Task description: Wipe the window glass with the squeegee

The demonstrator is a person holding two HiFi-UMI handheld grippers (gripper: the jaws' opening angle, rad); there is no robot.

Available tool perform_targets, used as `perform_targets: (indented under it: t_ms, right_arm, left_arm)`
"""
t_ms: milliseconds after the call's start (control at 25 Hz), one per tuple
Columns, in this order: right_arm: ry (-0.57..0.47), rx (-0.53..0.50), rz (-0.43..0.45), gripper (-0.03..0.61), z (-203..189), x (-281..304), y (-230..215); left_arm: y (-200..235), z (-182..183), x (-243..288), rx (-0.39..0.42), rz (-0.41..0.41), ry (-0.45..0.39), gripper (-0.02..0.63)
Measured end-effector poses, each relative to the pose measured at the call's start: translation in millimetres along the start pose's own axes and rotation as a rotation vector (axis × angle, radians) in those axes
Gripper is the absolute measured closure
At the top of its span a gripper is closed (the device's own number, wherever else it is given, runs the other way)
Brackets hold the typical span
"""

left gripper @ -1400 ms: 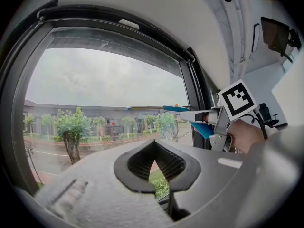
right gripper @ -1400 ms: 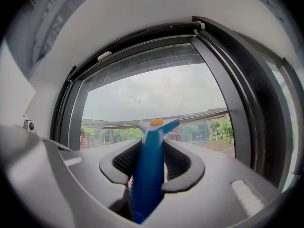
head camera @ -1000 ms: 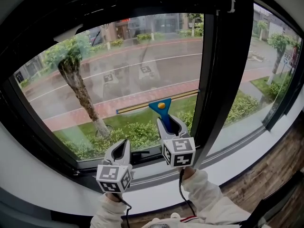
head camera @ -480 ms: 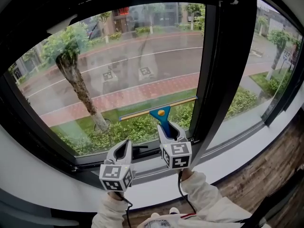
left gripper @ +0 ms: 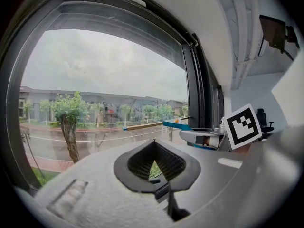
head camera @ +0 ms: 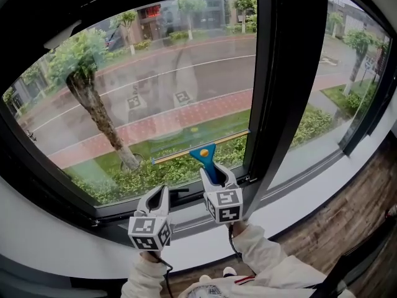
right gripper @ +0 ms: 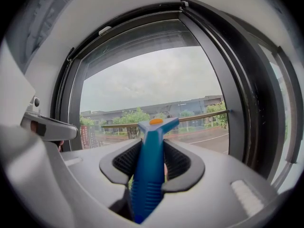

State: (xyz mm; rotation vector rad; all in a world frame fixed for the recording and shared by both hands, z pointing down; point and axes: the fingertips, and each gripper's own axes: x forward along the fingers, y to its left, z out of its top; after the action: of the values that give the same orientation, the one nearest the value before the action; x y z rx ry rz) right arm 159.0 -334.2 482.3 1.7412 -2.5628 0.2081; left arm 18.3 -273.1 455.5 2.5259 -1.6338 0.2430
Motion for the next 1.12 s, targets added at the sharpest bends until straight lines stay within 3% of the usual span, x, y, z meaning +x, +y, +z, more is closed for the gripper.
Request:
perform_targets:
  t_ms: [520,1120]
  right_arm:
    - [0.100,0.041,-0.007,0.436,-61,5,-5]
    - [0.166,0.048,-0.008,0.436,-104,9,-8]
  left_arm:
    - [-2,-15,11,-0.012,-0.012,0.038,0.614]
    - [-1,-27,17,-0.019,-0.009,0.070,0.614]
